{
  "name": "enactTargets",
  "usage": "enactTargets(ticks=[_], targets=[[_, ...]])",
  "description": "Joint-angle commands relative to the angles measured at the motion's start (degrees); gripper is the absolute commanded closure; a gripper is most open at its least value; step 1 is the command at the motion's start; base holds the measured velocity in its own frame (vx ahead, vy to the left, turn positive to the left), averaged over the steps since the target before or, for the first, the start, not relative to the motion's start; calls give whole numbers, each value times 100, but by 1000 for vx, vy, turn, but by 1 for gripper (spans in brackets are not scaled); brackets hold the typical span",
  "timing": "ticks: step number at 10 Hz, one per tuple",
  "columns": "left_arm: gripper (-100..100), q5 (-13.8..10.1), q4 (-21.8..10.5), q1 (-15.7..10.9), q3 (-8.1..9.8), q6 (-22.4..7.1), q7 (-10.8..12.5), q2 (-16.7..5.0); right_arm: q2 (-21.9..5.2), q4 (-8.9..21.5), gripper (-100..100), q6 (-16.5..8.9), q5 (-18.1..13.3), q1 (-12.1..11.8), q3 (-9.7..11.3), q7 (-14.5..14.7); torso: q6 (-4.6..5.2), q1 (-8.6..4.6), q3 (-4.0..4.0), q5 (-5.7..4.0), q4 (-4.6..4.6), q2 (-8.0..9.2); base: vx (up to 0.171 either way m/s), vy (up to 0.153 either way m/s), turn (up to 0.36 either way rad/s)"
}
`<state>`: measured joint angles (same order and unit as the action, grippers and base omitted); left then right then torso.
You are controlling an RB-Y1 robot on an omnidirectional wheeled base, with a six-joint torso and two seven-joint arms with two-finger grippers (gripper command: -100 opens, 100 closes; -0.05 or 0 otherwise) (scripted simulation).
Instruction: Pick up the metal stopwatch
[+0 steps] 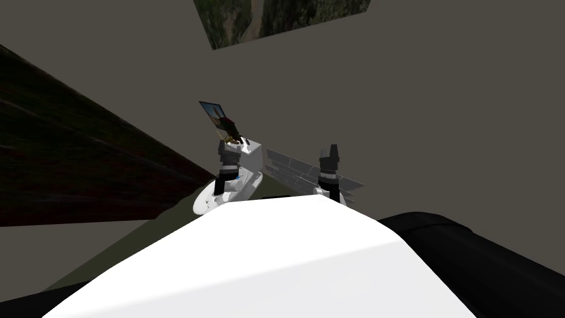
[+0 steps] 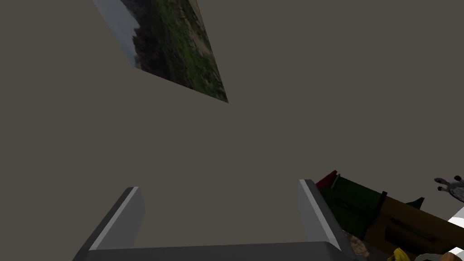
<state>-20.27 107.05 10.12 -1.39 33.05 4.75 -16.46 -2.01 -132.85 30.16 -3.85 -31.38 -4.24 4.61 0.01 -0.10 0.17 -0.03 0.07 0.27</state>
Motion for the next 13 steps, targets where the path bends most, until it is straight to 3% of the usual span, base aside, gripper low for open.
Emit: enactTargets(ticks=[1, 2, 3, 4, 5, 6, 7, 8, 9, 10, 11, 12, 13], targets=[[-100, -113, -212, -113, 21, 14, 38, -50, 0, 0, 0, 0, 0, 0, 0, 0, 0, 0, 0, 0, 0, 0, -66, -47, -63], [-100, -333, -426, -349, 57, 52, 94, -123, 0, 0, 0, 0, 0, -1, 0, 0, -3, 2, -1, 0, 0, -2, -63, -64, -108], [-100, -333, -530, -349, 57, 52, 94, -123, 0, 0, 0, 0, 0, 0, 0, 0, -1, -4, -2, -1, -1, -4, -44, -55, -66], [-100, -560, -692, -560, 106, 89, 152, -190, 0, 0, 0, 0, 0, -1, 0, 0, -3, -1, -5, -1, -2, -9, -60, -67, -141], [-100, -560, -857, -590, 106, 89, 152, -190, 0, 0, 0, 0, 0, 0, 0, 0, 0, -5, -4, -1, -2, -7, -49, -50, -65], [-100, -794, -1032, -834, 168, 127, 211, -250, 0, 0, 0, 0, 0, -1, 0, 0, -4, 0, -5, 0, -2, -9, -39, -55, -115], [-100, -794, -1194, -834, 168, 127, 211, -250, 0, 0, 0, 0, 0, -1, 0, 0, -1, 0, -7, 0, -2, -13, -28, -45, -69], [-100, -1032, -1423, -1081, 243, 165, 270, -303, 0, 0, 0, 0, 0, -1, -1, 0, -5, 3, -9, 1, -4, -16, -32, -56, -124], [-100, -1032, -1537, -1081, 243, 165, 270, -303, 0, 0, 0, 0, 0, -1, 0, 0, -2, 0, -9, 0, -3, -16, -31, -42, -63], [-100, -1275, -1727, -1329, 333, 204, 330, -348, 0, 0, 0, 0, 0, -1, -1, 0, -5, 4, -9, 1, -3, -16, -24, -49, -108], [-100, -1275, -1865, -1329, 333, 204, 330, -348, 0, 0, 0, 0, 0, -1, 0, 0, -2, 2, -10, 0, -4, -18, -16, -47, -70], [-100, -1516, -2047, -1565, 436, 242, 390, -387, 0, 0, 0, 0, 0, -2, -1, 0, -5, 4, -11, 0, -4, -20, -16, -56, -125], [-100, -1521, -2218, -1577, 436, 242, 390, -387, 0, 0, 0, 0, 0, -1, 0, 0, -2, 1, -12, -1, -4, -22, -10, -44, -71]])
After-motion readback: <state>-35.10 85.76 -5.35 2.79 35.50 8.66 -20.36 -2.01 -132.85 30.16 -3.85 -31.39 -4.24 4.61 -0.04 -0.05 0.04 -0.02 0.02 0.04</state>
